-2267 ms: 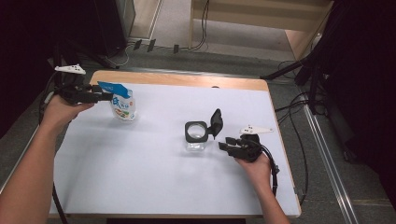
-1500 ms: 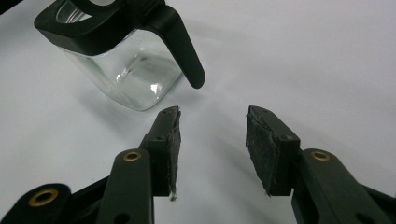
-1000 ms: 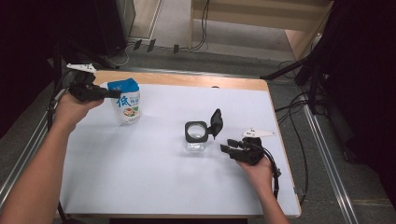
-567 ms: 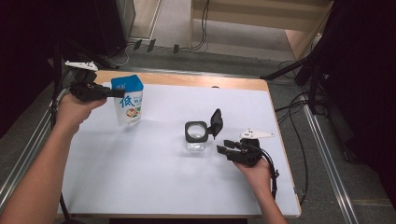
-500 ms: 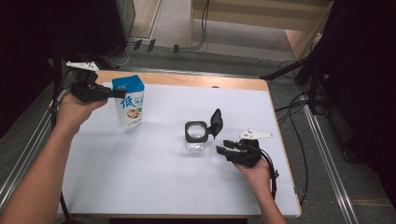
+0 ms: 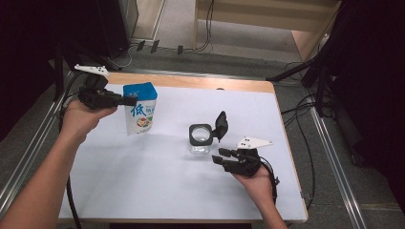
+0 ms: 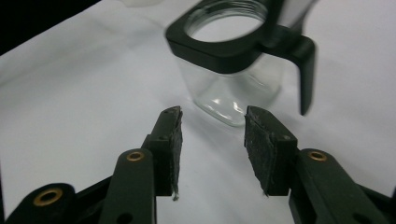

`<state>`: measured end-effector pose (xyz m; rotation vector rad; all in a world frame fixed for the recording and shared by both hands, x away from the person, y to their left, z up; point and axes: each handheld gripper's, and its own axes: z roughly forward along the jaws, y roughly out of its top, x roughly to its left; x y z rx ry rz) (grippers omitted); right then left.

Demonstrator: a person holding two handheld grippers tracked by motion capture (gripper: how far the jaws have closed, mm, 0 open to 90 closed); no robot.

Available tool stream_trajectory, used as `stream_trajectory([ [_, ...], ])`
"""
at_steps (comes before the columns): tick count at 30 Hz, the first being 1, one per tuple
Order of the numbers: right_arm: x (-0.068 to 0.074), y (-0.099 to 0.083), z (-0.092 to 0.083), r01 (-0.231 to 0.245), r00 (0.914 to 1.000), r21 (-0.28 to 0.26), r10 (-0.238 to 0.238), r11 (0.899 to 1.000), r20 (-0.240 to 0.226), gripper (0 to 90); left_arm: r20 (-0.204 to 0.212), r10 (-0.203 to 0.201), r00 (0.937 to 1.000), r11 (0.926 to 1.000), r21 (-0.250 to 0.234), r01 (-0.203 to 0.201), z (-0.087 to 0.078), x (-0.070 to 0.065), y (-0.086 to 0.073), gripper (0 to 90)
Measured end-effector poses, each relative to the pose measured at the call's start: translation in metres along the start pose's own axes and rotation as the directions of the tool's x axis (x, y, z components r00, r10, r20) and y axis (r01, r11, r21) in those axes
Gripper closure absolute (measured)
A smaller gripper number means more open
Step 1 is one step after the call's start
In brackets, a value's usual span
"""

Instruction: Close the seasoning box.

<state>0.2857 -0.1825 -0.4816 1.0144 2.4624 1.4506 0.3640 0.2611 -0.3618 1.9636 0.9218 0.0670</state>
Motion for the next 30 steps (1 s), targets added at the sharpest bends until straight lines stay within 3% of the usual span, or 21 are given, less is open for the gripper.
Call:
stream_trajectory([
  [3,0.007,0.004,0.0,0.022,0.9997,-0.017,-0.022,1.0,-0.006,62.5,0.012,0.01,0.9999,0.9999,0.008,-0.01,0.001,-0.009,0.001,90.0],
  [6,0.02,0.01,0.001,0.029,0.9981,-0.016,-0.03,0.999,-0.055,66.0,0.022,0.014,0.9997,0.9997,0.021,-0.014,0.002,-0.017,0.001,90.0],
  [11,0.032,0.015,0.009,0.047,0.9942,-0.002,-0.047,0.999,-0.096,66.2,0.029,0.02,0.9994,0.9994,0.029,-0.021,0.003,-0.025,0.001,90.0],
  [13,0.04,0.019,0.016,0.058,0.9917,0.008,-0.057,0.998,-0.116,66.5,0.035,0.011,0.9993,0.9995,0.029,-0.012,0.004,-0.029,0.0,90.0],
  [14,0.047,0.023,0.024,0.075,0.9922,0.027,-0.072,0.997,-0.101,68.8,0.035,0.01,0.9993,0.9996,0.026,-0.01,0.004,-0.029,-0.001,90.0],
  [19,0.058,0.031,0.041,0.076,0.9882,0.04,-0.07,0.996,-0.136,69.2,0.043,-0.003,0.9991,0.9998,0.018,0.002,0.002,-0.034,0.0,90.0],
  [26,0.068,0.039,0.071,0.113,0.9824,0.063,-0.102,0.992,-0.157,69.3,0.034,0.012,0.9994,0.9994,0.032,-0.013,0.004,-0.044,0.003,90.0],
  [30,0.07,0.044,0.089,0.101,0.9837,0.071,-0.088,0.992,-0.156,69.0,0.033,0.018,0.9993,0.9989,0.042,-0.02,0.003,-0.051,0.009,90.0],
])
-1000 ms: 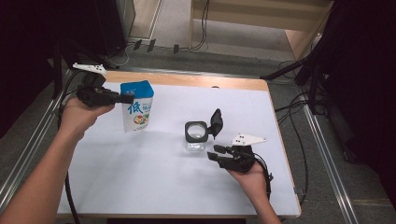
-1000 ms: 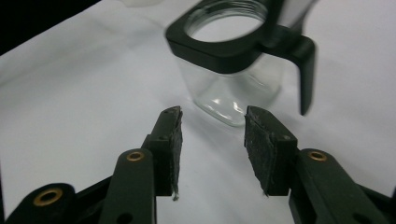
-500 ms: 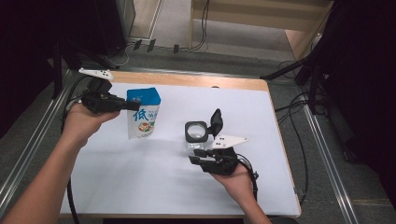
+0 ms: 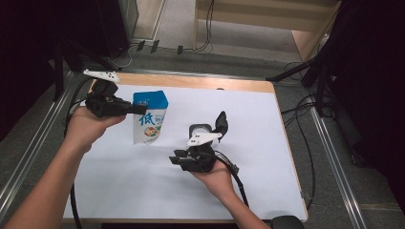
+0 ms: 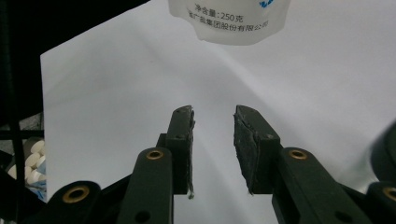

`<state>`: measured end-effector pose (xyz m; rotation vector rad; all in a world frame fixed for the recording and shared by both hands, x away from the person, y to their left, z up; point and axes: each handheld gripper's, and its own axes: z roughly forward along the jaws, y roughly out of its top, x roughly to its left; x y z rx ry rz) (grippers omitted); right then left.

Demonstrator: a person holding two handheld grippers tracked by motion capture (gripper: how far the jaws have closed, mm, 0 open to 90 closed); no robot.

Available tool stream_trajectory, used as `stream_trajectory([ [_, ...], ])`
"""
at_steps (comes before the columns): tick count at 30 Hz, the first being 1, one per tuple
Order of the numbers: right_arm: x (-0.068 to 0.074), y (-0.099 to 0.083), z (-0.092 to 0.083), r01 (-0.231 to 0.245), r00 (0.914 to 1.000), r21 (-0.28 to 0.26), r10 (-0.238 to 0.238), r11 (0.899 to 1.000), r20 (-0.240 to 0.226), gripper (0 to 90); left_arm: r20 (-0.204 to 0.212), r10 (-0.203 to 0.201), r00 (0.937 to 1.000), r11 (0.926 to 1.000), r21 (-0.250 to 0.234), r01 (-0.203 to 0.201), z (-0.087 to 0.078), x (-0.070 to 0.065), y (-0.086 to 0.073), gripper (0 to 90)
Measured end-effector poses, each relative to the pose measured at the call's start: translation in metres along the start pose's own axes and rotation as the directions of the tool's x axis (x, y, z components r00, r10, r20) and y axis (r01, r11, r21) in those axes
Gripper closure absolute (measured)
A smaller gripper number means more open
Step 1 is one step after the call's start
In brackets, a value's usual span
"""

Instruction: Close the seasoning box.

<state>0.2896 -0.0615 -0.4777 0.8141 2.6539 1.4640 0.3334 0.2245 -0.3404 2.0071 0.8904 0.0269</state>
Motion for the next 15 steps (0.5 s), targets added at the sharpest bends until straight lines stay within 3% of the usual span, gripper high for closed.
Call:
stream_trajectory([
  [4,-0.004,0.004,0.019,-0.025,0.9994,0.002,0.025,1.0,-0.025,67.9,-0.014,0.024,0.9996,0.9997,0.008,-0.024,-0.001,-0.01,0.006,90.0],
  [8,-0.002,0.008,0.032,-0.002,1.0,-0.007,0.002,1.0,0.001,66.1,-0.003,0.044,0.999,0.9987,0.026,-0.044,0.002,-0.02,0.009,90.0],
  [10,-0.002,0.009,0.042,-0.035,0.9994,-0.015,0.035,0.999,0.004,66.1,0.006,0.052,0.9987,0.9983,0.028,-0.052,0.002,-0.024,0.011,90.0],
  [15,0.001,0.012,0.053,-0.052,0.9977,-0.042,0.054,0.998,0.041,62.0,0.035,0.058,0.9977,0.998,0.025,-0.059,-0.002,-0.031,0.013,90.0],
])
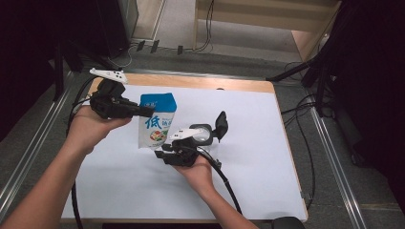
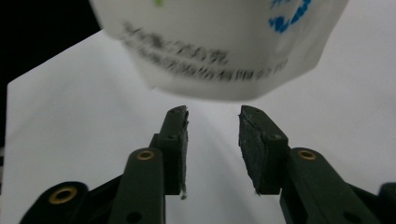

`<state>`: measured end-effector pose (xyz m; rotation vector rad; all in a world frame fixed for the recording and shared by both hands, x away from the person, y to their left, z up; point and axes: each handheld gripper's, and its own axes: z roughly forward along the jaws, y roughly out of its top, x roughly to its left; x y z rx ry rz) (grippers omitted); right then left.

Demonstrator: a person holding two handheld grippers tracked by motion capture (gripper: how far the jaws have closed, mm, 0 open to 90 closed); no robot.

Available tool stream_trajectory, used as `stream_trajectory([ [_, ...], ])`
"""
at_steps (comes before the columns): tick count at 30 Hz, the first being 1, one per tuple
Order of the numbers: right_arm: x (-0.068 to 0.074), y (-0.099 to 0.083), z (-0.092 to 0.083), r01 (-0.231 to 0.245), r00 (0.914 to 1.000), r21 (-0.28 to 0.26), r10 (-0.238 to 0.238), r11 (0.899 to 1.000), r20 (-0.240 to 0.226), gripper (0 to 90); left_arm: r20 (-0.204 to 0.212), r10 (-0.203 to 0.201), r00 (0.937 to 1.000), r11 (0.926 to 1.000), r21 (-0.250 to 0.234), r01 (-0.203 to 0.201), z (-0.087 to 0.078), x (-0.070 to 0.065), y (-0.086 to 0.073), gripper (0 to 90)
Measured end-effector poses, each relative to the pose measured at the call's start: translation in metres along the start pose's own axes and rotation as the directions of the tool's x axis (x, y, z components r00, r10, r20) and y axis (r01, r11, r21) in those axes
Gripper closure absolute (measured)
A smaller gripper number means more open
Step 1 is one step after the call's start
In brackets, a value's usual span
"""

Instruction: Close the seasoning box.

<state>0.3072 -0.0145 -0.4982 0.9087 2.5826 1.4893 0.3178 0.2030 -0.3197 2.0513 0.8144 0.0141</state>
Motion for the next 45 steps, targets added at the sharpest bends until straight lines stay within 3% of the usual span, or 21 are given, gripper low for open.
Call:
stream_trajectory([
  [3,-0.003,0.0,0.007,-0.033,0.9986,-0.024,0.034,0.999,0.04,56.5,0.019,0.008,0.9998,1.0,0.006,-0.008,-0.002,-0.003,0.002,90.0],
  [6,-0.006,-0.001,0.01,-0.053,0.9972,-0.039,0.055,0.998,0.049,55.1,0.021,0.007,0.9998,0.9999,0.009,-0.007,-0.001,-0.003,0.002,90.0],
  [12,-0.01,-0.001,0.017,-0.048,0.9947,-0.082,0.055,0.995,0.087,54.7,0.031,-0.009,0.9995,0.9994,0.034,0.008,0.005,0.003,0.003,90.0],
  [13,-0.01,-0.001,0.017,-0.036,0.9947,-0.093,0.045,0.995,0.093,54.8,0.029,-0.01,0.9995,0.9994,0.035,0.009,0.006,0.004,0.002,90.0],
  [16,-0.007,-0.002,0.017,0.068,0.9873,-0.089,-0.054,0.994,0.149,53.9,0.039,-0.023,0.999,0.9989,0.041,0.021,0.012,0.011,0.002,90.0],
  [20,-0.005,-0.004,0.018,0.08,0.9883,-0.075,-0.069,0.994,0.136,54.7,0.044,-0.023,0.9988,0.9984,0.052,0.02,0.019,0.014,0.004,90.0],
  [26,-0.002,-0.01,0.017,0.033,0.9969,-0.027,-0.031,0.999,0.072,54.6,0.043,-0.012,0.999,0.9968,0.079,0.009,0.035,0.015,0.011,90.0],
  [35,0.008,-0.015,0.01,0.07,0.9946,-0.04,-0.067,0.997,0.079,40.4,0.06,0.006,0.9982,0.9932,0.116,-0.013,0.058,0.012,0.021,90.0],
  [40,0.013,-0.017,0.008,0.086,0.9923,-0.048,-0.081,0.995,0.094,40.9,0.083,0.016,0.9964,0.9903,0.136,-0.028,0.072,0.008,0.026,90.0],
  [45,0.014,-0.02,0.005,0.056,0.9962,-0.068,-0.051,0.996,0.071,39.8,0.082,0.029,0.9962,0.9882,0.148,-0.041,0.082,0.003,0.03,90.0],
])
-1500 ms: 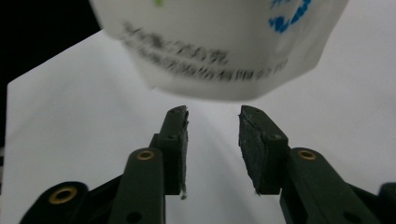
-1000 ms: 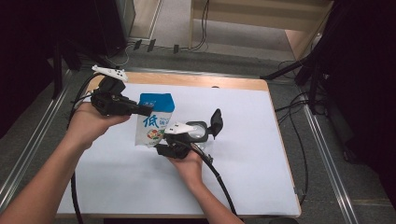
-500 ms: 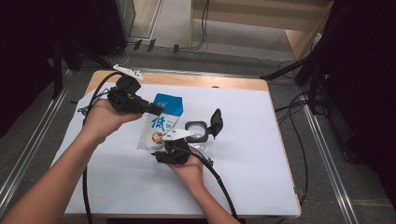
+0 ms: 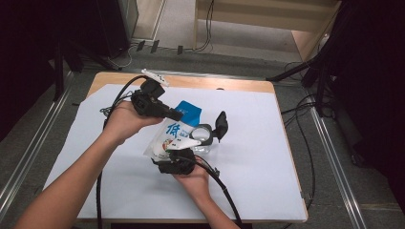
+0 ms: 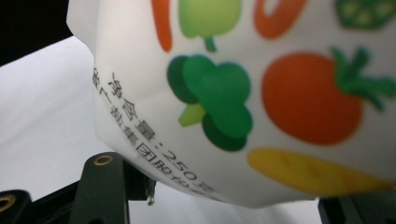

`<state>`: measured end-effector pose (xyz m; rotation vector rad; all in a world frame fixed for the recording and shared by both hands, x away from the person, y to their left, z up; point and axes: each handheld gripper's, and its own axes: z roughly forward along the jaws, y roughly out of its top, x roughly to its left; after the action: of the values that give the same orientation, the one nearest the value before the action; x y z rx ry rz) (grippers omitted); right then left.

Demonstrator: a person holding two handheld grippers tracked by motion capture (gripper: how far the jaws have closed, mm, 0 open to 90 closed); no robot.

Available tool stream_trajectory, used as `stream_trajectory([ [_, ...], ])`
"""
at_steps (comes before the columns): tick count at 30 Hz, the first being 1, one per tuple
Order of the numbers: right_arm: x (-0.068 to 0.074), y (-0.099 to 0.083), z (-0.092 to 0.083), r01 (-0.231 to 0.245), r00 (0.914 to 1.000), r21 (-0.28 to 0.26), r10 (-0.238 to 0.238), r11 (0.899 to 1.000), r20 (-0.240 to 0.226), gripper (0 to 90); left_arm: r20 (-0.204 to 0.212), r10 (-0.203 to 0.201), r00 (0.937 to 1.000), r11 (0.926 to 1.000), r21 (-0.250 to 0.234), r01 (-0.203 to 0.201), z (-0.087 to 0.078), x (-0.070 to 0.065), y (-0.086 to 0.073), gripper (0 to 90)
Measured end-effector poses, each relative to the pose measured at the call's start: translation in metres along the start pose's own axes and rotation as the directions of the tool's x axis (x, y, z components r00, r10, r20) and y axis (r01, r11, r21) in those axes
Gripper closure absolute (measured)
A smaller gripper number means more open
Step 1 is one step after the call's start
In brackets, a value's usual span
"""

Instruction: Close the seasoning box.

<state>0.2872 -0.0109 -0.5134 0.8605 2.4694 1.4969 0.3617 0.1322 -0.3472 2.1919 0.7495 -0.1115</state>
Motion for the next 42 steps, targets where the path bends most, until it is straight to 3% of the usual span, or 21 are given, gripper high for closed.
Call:
stream_trajectory([
  [5,0.001,-0.002,0.0,-0.028,0.9996,-0.008,0.028,1.0,-0.001,39.1,-0.001,-0.005,1.0,0.9999,0.012,0.005,0.009,0.0,0.004,90.0],
  [11,-0.001,-0.003,-0.003,-0.056,0.9984,-0.01,0.056,0.998,0.005,53.7,-0.001,0.002,1.0,1.0,0.008,-0.002,0.018,0.0,0.006,89.7],
  [16,-0.003,-0.007,-0.007,-0.09,0.9959,-0.037,0.09,0.995,0.009,54.6,-0.011,0.005,0.9999,0.9998,0.019,-0.004,0.022,-0.002,0.004,86.9],
  [18,-0.004,-0.008,-0.009,-0.106,0.9943,-0.042,0.106,0.994,0.005,55.0,0.006,0.001,1.0,0.9998,0.021,-0.001,0.024,-0.002,0.0,86.4],
  [25,-0.004,-0.01,-0.009,-0.085,0.9963,-0.02,0.085,0.996,0.014,54.8,0.001,-0.017,0.9999,0.9996,0.021,0.017,0.024,0.001,-0.009,89.4],
  [27,0.0,-0.009,-0.007,-0.061,0.9981,-0.018,0.061,0.998,0.008,51.7,0.014,-0.02,0.9997,0.9994,0.028,0.02,0.025,0.002,-0.008,90.0],
  [30,0.003,-0.008,-0.006,-0.056,0.9984,-0.006,0.056,0.998,-0.002,48.3,-0.004,-0.017,0.9998,0.9989,0.044,0.017,0.03,0.001,-0.005,90.0],
  [32,0.004,-0.007,-0.006,-0.069,0.9974,-0.006,0.069,0.998,-0.02,46.6,-0.008,-0.023,0.9997,0.9985,0.049,0.023,0.034,0.001,-0.001,90.0],
  [36,0.003,-0.006,-0.008,-0.073,0.9972,0.0,0.073,0.997,-0.016,45.1,-0.011,-0.034,0.9993,0.9983,0.047,0.035,0.039,0.003,0.003,90.0],
  [42,0.001,-0.003,-0.01,-0.087,0.9956,-0.003,0.087,0.996,-0.034,49.3,-0.032,-0.04,0.9987,0.9968,0.067,0.043,0.046,0.006,0.008,90.0],
])
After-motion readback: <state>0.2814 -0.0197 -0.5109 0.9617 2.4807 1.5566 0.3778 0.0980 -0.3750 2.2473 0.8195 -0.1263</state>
